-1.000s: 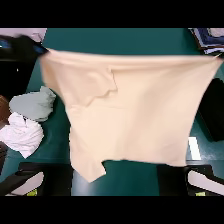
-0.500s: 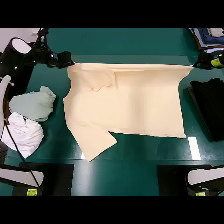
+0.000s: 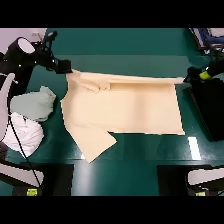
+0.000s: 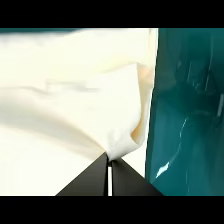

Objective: Fold the shirts.

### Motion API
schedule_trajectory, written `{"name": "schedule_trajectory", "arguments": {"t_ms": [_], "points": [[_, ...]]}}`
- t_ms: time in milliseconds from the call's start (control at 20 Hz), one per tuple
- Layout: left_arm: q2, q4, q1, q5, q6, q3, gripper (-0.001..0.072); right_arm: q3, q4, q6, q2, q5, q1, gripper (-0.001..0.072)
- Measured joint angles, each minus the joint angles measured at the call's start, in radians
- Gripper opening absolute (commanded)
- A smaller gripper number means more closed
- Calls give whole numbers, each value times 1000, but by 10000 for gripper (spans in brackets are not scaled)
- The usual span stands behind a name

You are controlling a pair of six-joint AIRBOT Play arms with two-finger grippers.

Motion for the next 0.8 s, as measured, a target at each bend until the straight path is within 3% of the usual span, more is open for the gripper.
{"name": "schedule_trajectory", "arguments": {"t_ms": [300, 350, 400, 450, 500, 700, 800], "points": [[-2, 49, -1, 11, -5, -127, 36, -198, 0, 0, 41, -93, 56, 15], [-2, 50, -1, 10, -5, -137, 327, -212, 2, 1, 44, -103, 66, 17], [-2, 50, -1, 5, -6, -145, 599, -220, 2, 1, 46, -108, 74, 95], [-2, 51, -1, -6, -9, -151, 622, -222, 2, 2, 46, -109, 79, 325], [-2, 51, -1, -19, -18, -154, 622, -219, 3, 2, 48, -108, 83, 388], [15, 54, 27, -118, -45, -152, 620, -177, 5, 0, 65, -47, 71, 386], [69, 53, 48, -157, -54, -195, 503, -190, 3, -3, 109, -22, 42, 386]]}}
